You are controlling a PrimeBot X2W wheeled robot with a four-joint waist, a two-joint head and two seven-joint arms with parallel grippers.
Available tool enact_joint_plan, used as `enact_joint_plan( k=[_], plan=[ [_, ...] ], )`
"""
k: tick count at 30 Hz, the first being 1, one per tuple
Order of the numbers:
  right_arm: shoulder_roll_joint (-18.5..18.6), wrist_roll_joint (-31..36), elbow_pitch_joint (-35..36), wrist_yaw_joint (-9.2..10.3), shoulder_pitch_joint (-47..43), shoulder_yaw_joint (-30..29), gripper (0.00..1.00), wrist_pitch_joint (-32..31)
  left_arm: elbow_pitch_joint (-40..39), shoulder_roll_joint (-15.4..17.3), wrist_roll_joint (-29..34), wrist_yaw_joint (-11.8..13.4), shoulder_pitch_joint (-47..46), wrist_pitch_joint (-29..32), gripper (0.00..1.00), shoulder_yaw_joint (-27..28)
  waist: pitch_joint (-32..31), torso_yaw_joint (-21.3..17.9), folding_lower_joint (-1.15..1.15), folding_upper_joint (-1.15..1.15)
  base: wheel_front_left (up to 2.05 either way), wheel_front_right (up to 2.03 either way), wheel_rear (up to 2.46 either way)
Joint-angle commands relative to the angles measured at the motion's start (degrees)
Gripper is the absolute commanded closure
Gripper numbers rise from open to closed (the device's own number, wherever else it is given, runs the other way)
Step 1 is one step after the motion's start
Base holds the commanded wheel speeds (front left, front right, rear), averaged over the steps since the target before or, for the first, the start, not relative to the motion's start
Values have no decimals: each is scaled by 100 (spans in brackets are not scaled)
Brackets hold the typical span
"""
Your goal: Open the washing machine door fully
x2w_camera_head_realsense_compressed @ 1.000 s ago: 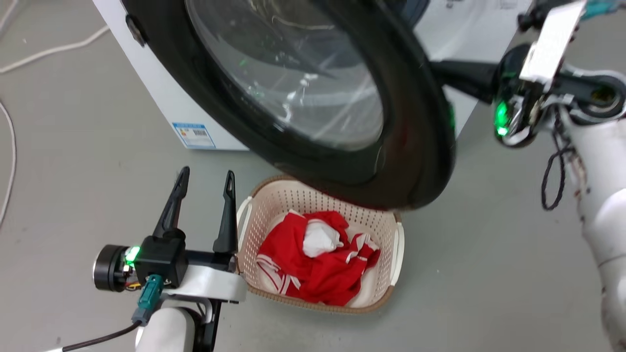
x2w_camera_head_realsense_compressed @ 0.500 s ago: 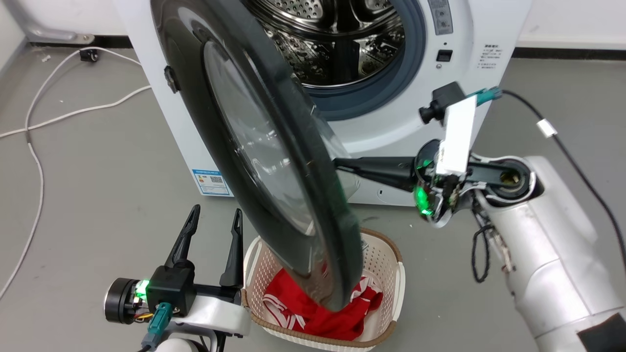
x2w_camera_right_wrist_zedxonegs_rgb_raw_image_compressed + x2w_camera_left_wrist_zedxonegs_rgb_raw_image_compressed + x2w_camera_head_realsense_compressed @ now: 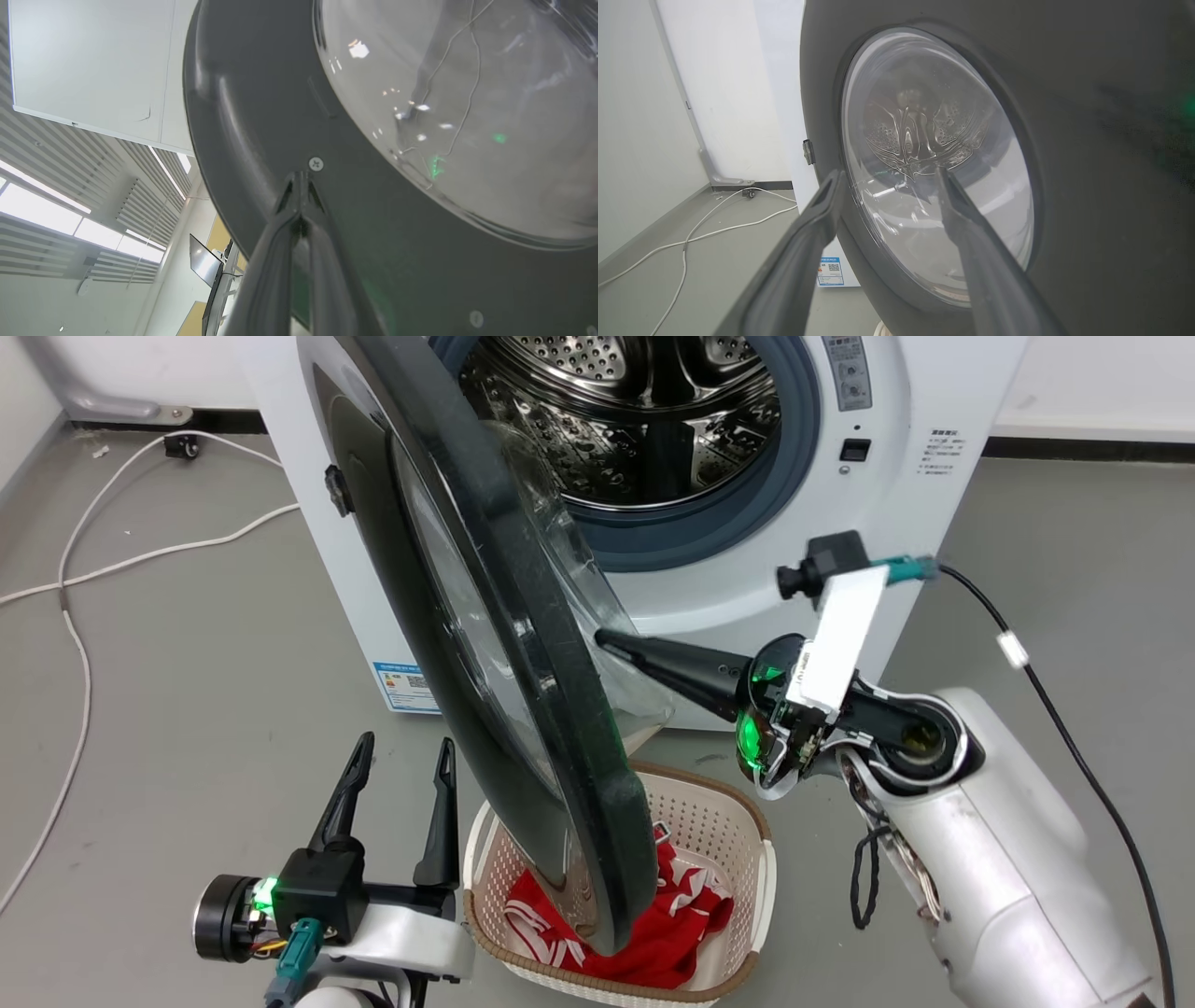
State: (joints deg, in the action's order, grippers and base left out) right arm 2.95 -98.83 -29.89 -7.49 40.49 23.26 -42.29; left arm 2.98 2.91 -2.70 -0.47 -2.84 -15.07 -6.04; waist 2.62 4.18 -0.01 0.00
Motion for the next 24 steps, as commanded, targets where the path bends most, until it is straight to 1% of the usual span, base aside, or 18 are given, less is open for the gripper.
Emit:
enact_joint_plan(
  k=[1,6,7,8,9,10,11,13,17,19,22,24],
  plan=[
    [-10,-23,93,0,-210,-46,100,327,-32,-3,1,35,-39,-14,0,31,12,-44,1,0,0,0,0],
    [1,113,314,0,-673,-485,100,1431,-57,-4,6,57,-7,-14,0,122,8,-180,1,0,0,0,0],
    [52,185,357,0,-781,-577,87,1643,-57,-3,7,60,8,-14,0,142,2,-209,1,0,0,0,0],
    [52,185,357,0,-781,-577,87,1643,-57,-3,7,60,8,-14,0,142,2,-209,1,0,0,0,0],
    [113,255,411,0,-917,-659,68,1827,-55,-3,9,55,20,-14,0,161,-4,-229,1,0,0,0,0],
    [140,280,493,0,-1069,-755,15,1998,-50,-4,11,48,31,-14,0,172,-13,-245,1,0,0,0,0],
    [166,303,564,0,-1217,-860,0,2170,-46,-4,15,44,45,-14,0,185,-22,-262,1,0,0,0,0],
    [246,430,713,0,-1493,-1012,0,2509,-28,-1,8,32,49,-14,0,224,-24,-302,1,0,0,0,0],
    [393,901,1054,0,-2053,-1218,0,3302,-15,-2,18,26,87,-14,0,279,-40,-359,1,0,0,0,0],
    [480,1322,1153,0,-2283,-1232,0,3789,-3,-2,9,25,91,-14,0,317,-33,-384,1,0,0,0,0],
    [593,2139,1197,0,-2573,-1171,0,4579,6,-2,0,37,102,-14,0,365,-25,-427,1,0,0,0,0],
    [728,2832,1151,0,-2693,-1120,0,5086,13,-2,-5,48,112,-14,0,396,-18,-461,1,0,0,0,0]
  ],
)
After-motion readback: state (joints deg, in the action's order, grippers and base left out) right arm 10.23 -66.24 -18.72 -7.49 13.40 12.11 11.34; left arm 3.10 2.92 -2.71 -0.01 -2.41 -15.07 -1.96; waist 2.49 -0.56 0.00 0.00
